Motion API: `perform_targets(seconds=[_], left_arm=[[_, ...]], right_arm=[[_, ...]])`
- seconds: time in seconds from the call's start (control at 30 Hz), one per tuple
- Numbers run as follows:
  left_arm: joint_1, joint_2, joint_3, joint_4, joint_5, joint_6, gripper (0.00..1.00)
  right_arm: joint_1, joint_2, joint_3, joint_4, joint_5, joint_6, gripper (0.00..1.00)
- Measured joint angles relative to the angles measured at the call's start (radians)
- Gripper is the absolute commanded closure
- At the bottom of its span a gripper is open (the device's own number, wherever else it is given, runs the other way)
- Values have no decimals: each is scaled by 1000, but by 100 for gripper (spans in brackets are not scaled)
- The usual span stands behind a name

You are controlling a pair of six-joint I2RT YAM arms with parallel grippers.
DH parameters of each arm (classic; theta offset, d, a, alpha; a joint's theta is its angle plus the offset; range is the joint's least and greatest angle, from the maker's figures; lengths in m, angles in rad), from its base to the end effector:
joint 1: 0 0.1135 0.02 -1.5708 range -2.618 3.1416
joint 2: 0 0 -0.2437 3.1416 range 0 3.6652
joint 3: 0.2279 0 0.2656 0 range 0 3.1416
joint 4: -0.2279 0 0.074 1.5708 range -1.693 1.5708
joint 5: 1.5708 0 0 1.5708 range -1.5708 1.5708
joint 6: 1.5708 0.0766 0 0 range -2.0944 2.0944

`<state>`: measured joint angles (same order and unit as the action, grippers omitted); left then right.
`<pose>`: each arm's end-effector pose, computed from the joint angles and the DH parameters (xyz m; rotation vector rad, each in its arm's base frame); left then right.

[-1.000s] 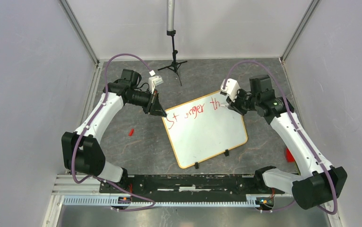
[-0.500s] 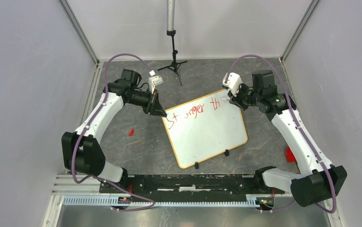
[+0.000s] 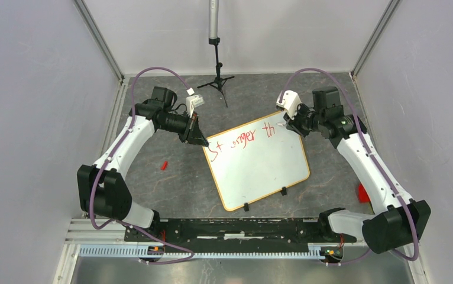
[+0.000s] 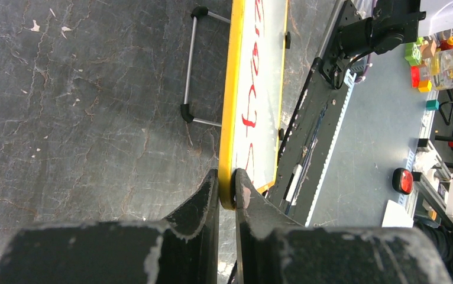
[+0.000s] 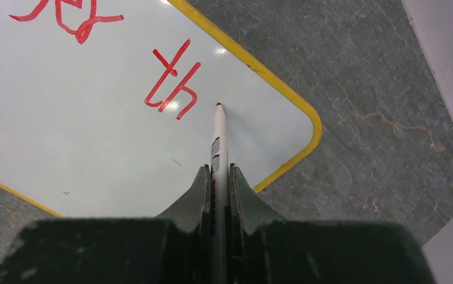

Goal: Write a sentence on the whiteboard

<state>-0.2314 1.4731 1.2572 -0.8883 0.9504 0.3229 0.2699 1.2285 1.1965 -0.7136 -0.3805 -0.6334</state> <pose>0.2924 -0.1329 0.2534 0.9332 2.2146 -1.2002 0.2867 0.1088 0.2963 -1.1558 1.9470 0.2488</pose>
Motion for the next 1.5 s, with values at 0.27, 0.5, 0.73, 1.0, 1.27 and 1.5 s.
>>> perform_targets(seconds=[0.27, 0.5, 0.73, 1.0, 1.27, 1.5], left_arm=[[0, 0, 0, -2, 0, 0, 98], [0, 2, 0, -2, 0, 0, 98], [0, 2, 0, -2, 0, 0, 98], [0, 2, 0, -2, 0, 0, 98], [0, 2, 0, -2, 0, 0, 98], [0, 2, 0, -2, 0, 0, 98]], right_arm=[[-3, 16, 8, -1, -18, 0, 100], [-3, 16, 2, -7, -45, -5, 100], [-3, 6, -25, -18, -63, -19, 100], [-3, -10, -42, -31, -53, -35, 100], [-3, -10, -32, -35, -16, -37, 100], [-3, 2, -2, -35, 11, -34, 100]])
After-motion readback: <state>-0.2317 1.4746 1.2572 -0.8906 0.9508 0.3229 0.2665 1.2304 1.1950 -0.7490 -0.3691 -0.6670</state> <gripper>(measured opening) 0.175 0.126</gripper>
